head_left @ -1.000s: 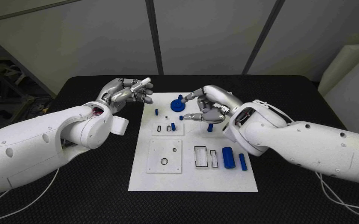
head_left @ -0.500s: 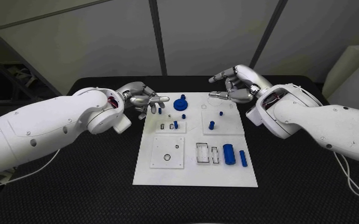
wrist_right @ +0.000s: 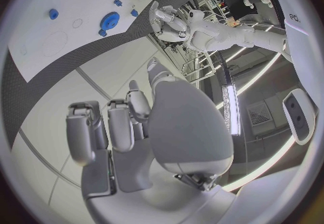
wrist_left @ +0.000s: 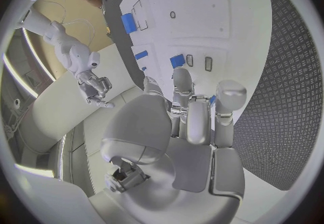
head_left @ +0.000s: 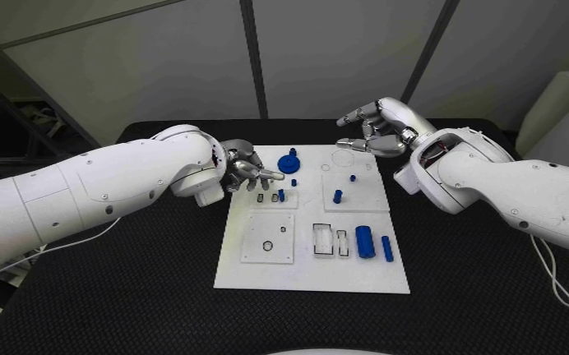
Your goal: Assemble the parts on the task board
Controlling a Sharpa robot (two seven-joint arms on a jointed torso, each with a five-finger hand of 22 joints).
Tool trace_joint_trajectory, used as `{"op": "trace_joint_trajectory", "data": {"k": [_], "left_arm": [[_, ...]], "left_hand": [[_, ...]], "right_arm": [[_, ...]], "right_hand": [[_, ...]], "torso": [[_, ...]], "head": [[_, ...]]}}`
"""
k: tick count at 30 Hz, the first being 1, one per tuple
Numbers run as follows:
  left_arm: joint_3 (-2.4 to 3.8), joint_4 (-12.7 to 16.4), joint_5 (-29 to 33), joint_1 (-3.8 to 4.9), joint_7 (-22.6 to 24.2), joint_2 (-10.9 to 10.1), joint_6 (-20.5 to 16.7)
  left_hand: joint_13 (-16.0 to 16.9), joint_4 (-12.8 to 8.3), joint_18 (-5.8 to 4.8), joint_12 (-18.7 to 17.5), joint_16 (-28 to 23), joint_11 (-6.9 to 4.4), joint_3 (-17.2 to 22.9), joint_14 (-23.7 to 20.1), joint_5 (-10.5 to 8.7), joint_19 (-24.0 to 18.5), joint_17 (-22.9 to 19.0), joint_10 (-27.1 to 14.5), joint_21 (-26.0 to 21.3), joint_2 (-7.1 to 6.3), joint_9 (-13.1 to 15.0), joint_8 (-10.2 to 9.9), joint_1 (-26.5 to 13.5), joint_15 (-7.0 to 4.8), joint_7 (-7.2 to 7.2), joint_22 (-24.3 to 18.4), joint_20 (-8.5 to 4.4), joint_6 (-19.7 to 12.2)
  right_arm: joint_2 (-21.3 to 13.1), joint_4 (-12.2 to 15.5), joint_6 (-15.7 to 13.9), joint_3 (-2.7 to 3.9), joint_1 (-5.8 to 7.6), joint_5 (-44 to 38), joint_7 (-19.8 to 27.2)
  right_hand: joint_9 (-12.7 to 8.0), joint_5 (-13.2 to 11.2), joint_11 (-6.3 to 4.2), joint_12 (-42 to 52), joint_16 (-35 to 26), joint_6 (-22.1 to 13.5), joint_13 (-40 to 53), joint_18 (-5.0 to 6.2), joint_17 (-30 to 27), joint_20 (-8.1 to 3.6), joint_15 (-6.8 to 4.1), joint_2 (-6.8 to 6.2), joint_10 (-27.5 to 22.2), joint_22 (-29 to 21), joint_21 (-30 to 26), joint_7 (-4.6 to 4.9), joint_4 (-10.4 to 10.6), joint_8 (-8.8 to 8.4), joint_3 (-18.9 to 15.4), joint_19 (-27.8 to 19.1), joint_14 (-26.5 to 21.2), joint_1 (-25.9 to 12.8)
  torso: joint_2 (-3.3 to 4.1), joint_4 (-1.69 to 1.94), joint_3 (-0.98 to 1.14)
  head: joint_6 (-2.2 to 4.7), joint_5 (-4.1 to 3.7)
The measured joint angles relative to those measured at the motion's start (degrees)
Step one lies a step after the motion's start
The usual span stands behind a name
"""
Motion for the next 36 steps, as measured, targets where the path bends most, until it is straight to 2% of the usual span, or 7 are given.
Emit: {"op": "trace_joint_trajectory", "data": {"k": [5,12,21,24,28,36], "left_arm": [[-0.59,-1.7,-1.6,0.18,-2.4,2.2,0.4],[-1.02,-3.2,-3.0,0.22,-4.1,4.3,0.5],[-1.15,-4.0,-4.0,0.23,-4.9,5.7,0.7],[-1.16,-4.4,-4.2,0.24,-5.0,6.2,0.9],[-1.16,-4.8,-4.4,0.24,-5.2,6.8,1.5],[-1.17,-5.5,-5.1,0.25,-5.6,7.5,2.8]], "left_hand": [[1.0,0.1,0.0,0.0,0.2,0.2,-0.1,0.0,0.0,-0.4,0.0,-0.2,0.2,0.0,1.0,0.0,0.0,0.0,0.01,0.2,0.01,-0.4],[2.2,0.1,-0.01,0.0,0.2,0.21,-0.1,0.0,0.01,-0.4,0.0,-0.2,0.5,0.0,1.9,0.0,0.0,0.0,0.0,0.5,0.01,-0.4],[3.1,-0.1,-0.02,-0.1,0.6,0.01,0.1,0.0,0.01,-0.9,0.0,-0.4,0.8,-0.16,3.1,0.0,0.6,0.0,0.21,1.0,0.02,-0.6],[1.9,-0.1,-0.01,-2.4,0.3,0.21,0.1,0.0,0.02,-1.9,0.0,-1.2,0.5,-0.23,3.5,0.0,0.9,0.0,0.13,0.0,0.19,-0.9],[1.7,-0.3,-0.01,-3.4,0.2,0.21,0.3,0.0,0.02,-2.0,0.0,-1.2,0.4,-0.53,4.0,0.0,1.2,0.0,0.21,-0.3,0.16,-1.0],[3.1,-0.5,-0.01,-3.1,0.2,0.21,0.5,0.0,0.02,-2.2,0.0,-1.2,0.4,-0.16,4.8,0.0,2.0,0.01,0.21,0.1,0.31,-1.0]], "right_arm": [[0.2,-0.1,0.1,0.0,0.0,0.0,-0.2],[0.3,-0.2,0.1,0.0,0.01,-0.1,-0.5],[0.6,-0.4,0.2,0.0,0.01,-0.2,-0.8],[0.7,-0.5,0.2,-0.01,0.01,-0.2,-0.9],[0.9,-0.6,0.4,-0.01,0.01,-0.2,-1.0],[0.9,-0.6,0.6,-0.01,0.01,-0.2,-1.2]], "right_hand": [[0.0,0.0,0.0,0.0,0.0,0.0,-0.1,0.0,0.0,0.0,-0.16,0.0,0.0,0.0,0.0,0.0,-0.2,0.0,0.2,0.0,-0.2,0.0],[0.0,0.0,0.0,0.0,0.0,0.0,0.0,0.0,0.0,0.0,-0.22,0.0,0.0,0.0,0.0,0.0,-0.2,0.0,0.2,0.0,-0.2,0.0],[0.0,0.0,0.0,0.0,0.0,0.0,0.0,0.0,0.0,0.0,-0.22,0.0,0.0,0.0,0.0,0.0,-0.3,0.0,0.0,0.0,-0.2,0.0],[0.0,0.0,0.0,0.0,0.0,0.0,0.0,0.0,0.0,0.0,-0.22,0.0,0.0,0.0,0.0,0.0,-0.4,0.0,0.0,0.0,-0.2,0.0],[0.0,0.0,0.0,0.0,0.0,0.4,0.0,0.0,0.0,0.0,-0.22,0.0,0.0,0.0,0.0,-0.04,-0.5,0.0,0.2,0.0,-0.2,0.0],[0.0,0.0,0.0,0.0,0.0,0.4,0.0,0.0,0.0,0.0,-0.22,0.0,0.0,0.0,0.0,-0.04,-0.5,0.0,0.2,0.0,-0.2,0.0]], "torso": [[0.07,-0.02,-0.02],[0.19,-0.03,-0.12],[0.26,-0.06,-0.16],[0.29,-0.06,-0.18],[0.3,-0.06,-0.18],[0.31,-0.06,-0.2]], "head": [[-0.23,0.06],[-0.43,0.13],[-0.6,0.22],[-0.65,0.15],[-0.78,0.14],[-0.85,0.21]]}}
